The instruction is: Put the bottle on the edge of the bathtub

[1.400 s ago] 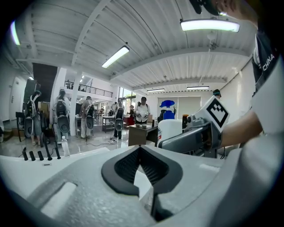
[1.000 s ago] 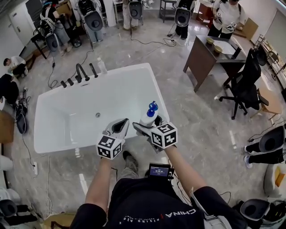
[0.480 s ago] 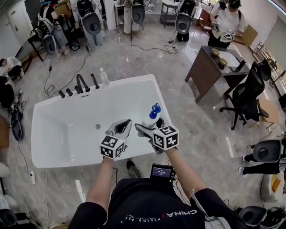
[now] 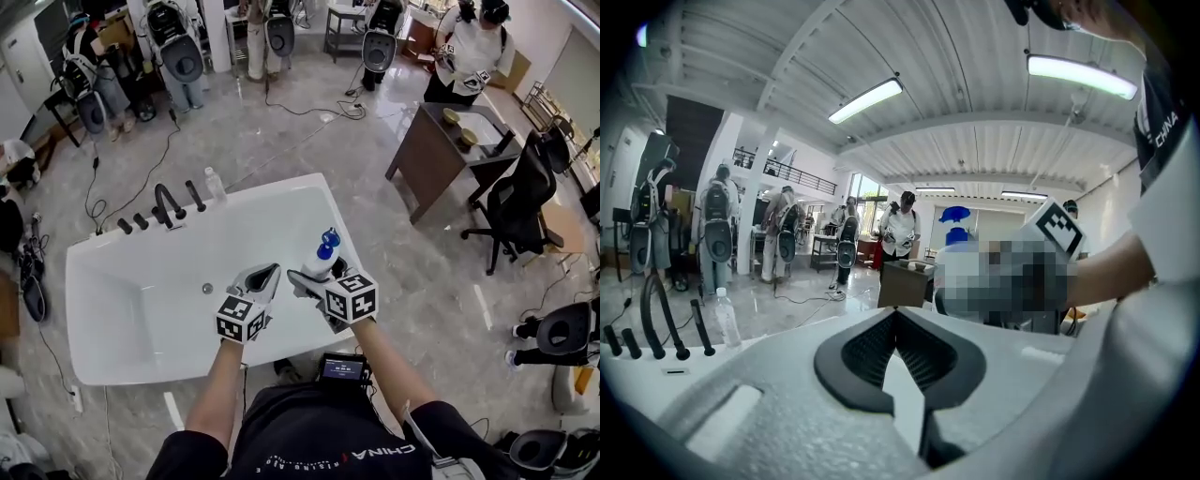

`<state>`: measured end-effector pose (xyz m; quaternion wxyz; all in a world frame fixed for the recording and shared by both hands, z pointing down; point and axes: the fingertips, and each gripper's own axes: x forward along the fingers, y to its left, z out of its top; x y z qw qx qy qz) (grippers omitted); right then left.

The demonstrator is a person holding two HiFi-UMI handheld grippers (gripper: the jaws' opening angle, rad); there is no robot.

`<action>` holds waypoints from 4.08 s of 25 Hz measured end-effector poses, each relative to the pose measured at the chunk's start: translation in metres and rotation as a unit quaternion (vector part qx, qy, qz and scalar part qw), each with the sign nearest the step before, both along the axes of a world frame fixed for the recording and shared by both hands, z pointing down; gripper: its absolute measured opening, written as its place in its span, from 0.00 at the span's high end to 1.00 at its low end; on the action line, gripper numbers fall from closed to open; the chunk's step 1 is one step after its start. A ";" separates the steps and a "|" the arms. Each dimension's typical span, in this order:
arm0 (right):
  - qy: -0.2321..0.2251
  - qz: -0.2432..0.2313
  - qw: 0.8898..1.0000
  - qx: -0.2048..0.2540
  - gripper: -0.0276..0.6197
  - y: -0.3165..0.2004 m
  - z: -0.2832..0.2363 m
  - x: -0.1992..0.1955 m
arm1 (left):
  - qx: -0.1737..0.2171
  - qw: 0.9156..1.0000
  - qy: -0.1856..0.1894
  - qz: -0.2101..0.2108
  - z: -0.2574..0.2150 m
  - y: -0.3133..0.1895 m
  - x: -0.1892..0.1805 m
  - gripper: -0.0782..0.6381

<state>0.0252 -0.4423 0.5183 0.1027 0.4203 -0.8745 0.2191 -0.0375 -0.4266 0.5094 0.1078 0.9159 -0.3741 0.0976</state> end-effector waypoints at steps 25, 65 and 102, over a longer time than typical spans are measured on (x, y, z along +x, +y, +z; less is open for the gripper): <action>0.077 -0.104 0.991 0.028 0.19 -0.169 0.028 -0.023 | 0.014 0.998 -0.056 -0.026 0.009 -0.155 -0.015 0.88; 0.114 -0.015 0.986 0.117 0.19 -0.523 0.305 -0.115 | -0.064 0.979 -0.017 -0.192 0.280 -0.417 -0.062 0.88; 0.139 -0.058 0.988 0.041 0.19 -0.409 0.287 -0.060 | -0.066 0.975 -0.037 -0.210 0.233 -0.341 -0.070 0.88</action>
